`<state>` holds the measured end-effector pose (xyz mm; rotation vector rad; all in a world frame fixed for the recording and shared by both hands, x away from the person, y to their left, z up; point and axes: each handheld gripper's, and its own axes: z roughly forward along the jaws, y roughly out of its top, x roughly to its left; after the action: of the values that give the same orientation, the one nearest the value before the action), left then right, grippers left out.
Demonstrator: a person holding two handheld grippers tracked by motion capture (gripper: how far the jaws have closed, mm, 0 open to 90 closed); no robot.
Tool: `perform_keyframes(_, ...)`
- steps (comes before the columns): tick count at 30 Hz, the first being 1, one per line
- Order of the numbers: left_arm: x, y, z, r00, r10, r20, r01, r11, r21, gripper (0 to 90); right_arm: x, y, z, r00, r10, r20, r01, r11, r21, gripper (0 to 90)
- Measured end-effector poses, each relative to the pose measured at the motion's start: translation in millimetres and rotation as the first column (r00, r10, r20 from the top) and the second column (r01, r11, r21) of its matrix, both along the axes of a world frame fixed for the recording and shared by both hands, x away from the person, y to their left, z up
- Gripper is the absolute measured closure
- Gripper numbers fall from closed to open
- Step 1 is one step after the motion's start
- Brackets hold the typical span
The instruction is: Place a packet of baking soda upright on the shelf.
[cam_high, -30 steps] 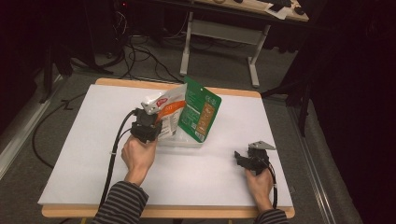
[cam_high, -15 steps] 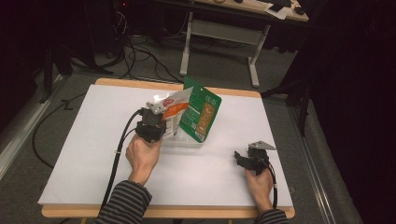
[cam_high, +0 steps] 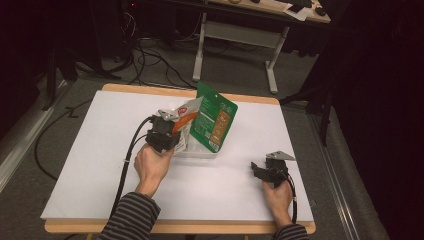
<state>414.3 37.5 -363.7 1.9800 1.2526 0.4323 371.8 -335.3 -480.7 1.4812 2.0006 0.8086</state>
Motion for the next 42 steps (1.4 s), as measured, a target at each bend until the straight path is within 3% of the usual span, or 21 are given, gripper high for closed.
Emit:
perform_keyframes(6, 4.4, 2.2, -0.2, 0.9995, -0.023, -0.024, 0.023, 0.9997, -0.004, 80.3, 0.2, -0.3, -0.3, 1.0, -0.002, 0.0, 0.002, 1.0, 0.004, 34.3)
perform_keyframes(8, 6.7, 2.7, -0.8, 0.9981, -0.037, -0.05, 0.037, 0.9993, -0.004, 79.1, 0.4, -0.6, -0.4, 1.0, -0.002, 0.0, 0.002, 1.0, 0.007, 34.3)
perform_keyframes(13, 9.7, 0.2, -4.9, 0.9959, -0.053, -0.073, 0.054, 0.9984, 0.016, 76.3, 0.4, -0.4, -0.3, 1.0, -0.006, -0.002, 0.006, 1.0, 0.011, 34.3)
perform_keyframes(23, 16.1, -4.9, -8.6, 0.9823, -0.102, -0.157, 0.115, 0.9899, 0.082, 73.4, 0.7, -1.2, -0.6, 1.0, -0.004, -0.002, 0.004, 1.0, 0.019, 34.3)
perform_keyframes(24, 17.3, -4.5, -8.6, 0.9812, -0.118, -0.153, 0.134, 0.9858, 0.101, 73.9, 0.7, -1.2, -0.6, 1.0, -0.005, -0.002, 0.005, 1.0, 0.019, 34.3)
perform_keyframes(25, 16.2, -6.1, -8.8, 0.9821, -0.104, -0.157, 0.12, 0.9878, 0.099, 75.3, 0.7, -1.2, -0.6, 1.0, -0.005, -0.002, 0.005, 1.0, 0.019, 34.3)
perform_keyframes(26, 14.8, -10.4, -11.3, 0.9877, -0.07, -0.14, 0.08, 0.9942, 0.072, 76.9, 0.7, -1.2, -0.6, 1.0, -0.005, -0.002, 0.005, 1.0, 0.019, 34.4)
perform_keyframes(28, 14.2, -11.2, -11.3, 0.9882, -0.06, -0.141, 0.07, 0.9951, 0.069, 82.0, 0.7, -1.4, -0.5, 1.0, -0.005, -0.003, 0.005, 1.0, 0.021, 34.2)
perform_keyframes(29, 14.6, -8.2, -8.8, 0.9844, -0.088, -0.152, 0.106, 0.9881, 0.111, 82.0, 0.7, -1.4, -0.5, 1.0, -0.005, -0.003, 0.005, 1.0, 0.021, 34.2)
perform_keyframes(31, 14.2, -8.6, -8.5, 0.9871, -0.082, -0.137, 0.098, 0.9891, 0.11, 85.1, 0.7, -1.4, -0.5, 1.0, -0.005, -0.003, 0.005, 1.0, 0.021, 34.2)
perform_keyframes(42, 14.6, -2.9, -13.8, 0.9974, -0.035, -0.063, 0.037, 0.9988, 0.031, 86.7, 0.8, -1.4, -0.5, 1.0, -0.006, -0.003, 0.006, 1.0, 0.021, 34.1)
